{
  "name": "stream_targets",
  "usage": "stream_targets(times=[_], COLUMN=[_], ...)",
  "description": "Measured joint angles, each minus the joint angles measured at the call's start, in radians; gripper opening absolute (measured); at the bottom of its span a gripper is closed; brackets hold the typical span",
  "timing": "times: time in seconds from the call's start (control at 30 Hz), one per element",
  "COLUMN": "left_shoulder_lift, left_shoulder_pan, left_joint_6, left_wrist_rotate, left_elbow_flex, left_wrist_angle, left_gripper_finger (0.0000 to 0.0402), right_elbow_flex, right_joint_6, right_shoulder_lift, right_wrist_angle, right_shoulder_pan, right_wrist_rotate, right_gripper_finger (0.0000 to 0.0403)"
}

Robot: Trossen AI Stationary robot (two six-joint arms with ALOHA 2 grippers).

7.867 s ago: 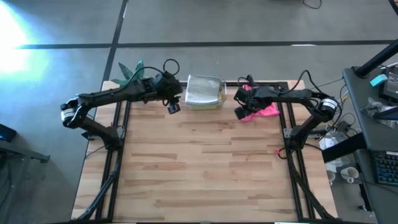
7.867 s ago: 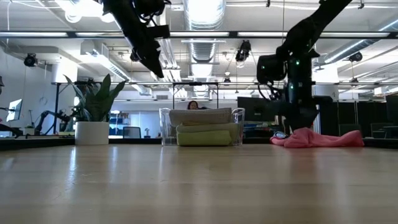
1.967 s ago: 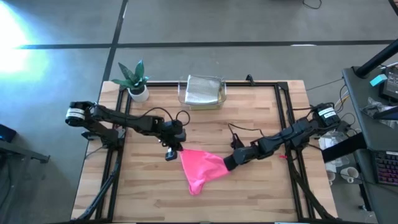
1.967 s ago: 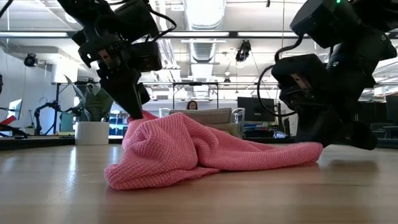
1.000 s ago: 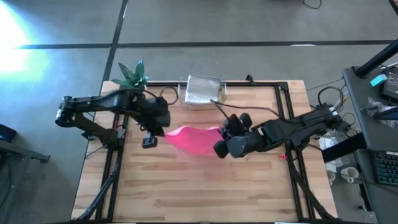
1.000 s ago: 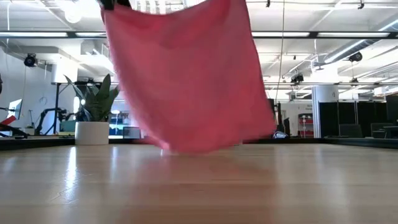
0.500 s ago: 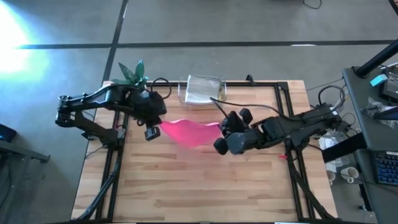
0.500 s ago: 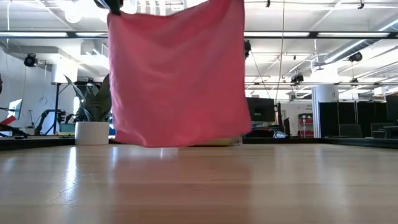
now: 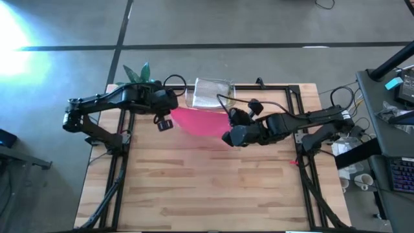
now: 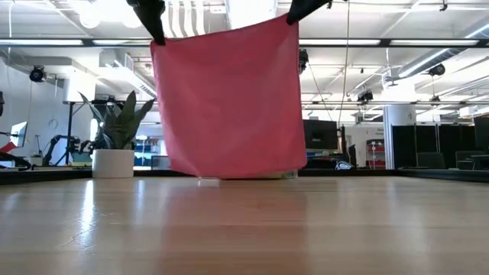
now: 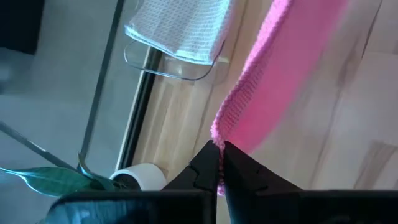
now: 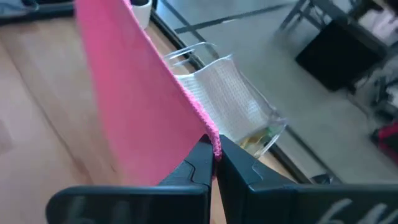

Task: Fold microfiber towels
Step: Fold the pink microfiber cloth

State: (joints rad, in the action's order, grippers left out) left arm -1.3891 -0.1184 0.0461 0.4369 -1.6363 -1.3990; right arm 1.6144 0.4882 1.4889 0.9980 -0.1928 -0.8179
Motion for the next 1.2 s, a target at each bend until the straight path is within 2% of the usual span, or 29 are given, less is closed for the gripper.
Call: stream_targets(times=[0.13, 0.27, 0.47, 0.6, 0.7, 0.77, 0.93, 1.1, 1.2], left_shoulder_lift=[0.007, 0.032, 0.043, 0.042, 0.042, 0.042, 0.041, 0.040, 0.040], left_shoulder_pan=[0.008, 0.050, 0.202, 0.277, 0.322, 0.350, 0.403, 0.443, 0.433], left_joint_6=[0.073, 0.240, 0.408, 0.497, 0.537, 0.565, 0.643, 0.655, 0.655], left_wrist_rotate=[-0.039, -0.237, -0.319, -0.437, -0.512, -0.521, -0.590, -0.591, -0.547], left_elbow_flex=[0.004, 0.055, 0.249, 0.396, 0.496, 0.554, 0.659, 0.736, 0.753], left_wrist_angle=[-0.006, -0.015, 0.062, 0.195, 0.299, 0.350, 0.403, 0.475, 0.520], left_gripper_finger=[0.0000, 0.0000, 0.0000, 0.0000, 0.0000, 0.0000, 0.0000, 0.0000, 0.0000], right_elbow_flex=[0.000, -0.019, -0.102, -0.178, -0.224, -0.241, -0.235, -0.208, -0.202], right_joint_6=[-0.059, 0.015, 0.153, 0.237, 0.316, 0.364, 0.483, 0.559, 0.599], right_shoulder_lift=[0.000, 0.006, 0.041, 0.077, 0.112, 0.137, 0.229, 0.317, 0.359], right_wrist_angle=[-0.001, -0.002, -0.050, -0.166, -0.258, -0.303, -0.365, -0.383, -0.371], right_shoulder_pan=[-0.006, -0.034, -0.095, -0.133, -0.165, -0.186, -0.239, -0.263, -0.258], right_wrist_rotate=[0.043, 0.222, 0.472, 0.580, 0.614, 0.617, 0.616, 0.612, 0.609], right_gripper_finger=[0.0008, 0.0008, 0.0008, 0.0008, 0.0008, 0.0008, 0.0008, 0.0008, 0.0008])
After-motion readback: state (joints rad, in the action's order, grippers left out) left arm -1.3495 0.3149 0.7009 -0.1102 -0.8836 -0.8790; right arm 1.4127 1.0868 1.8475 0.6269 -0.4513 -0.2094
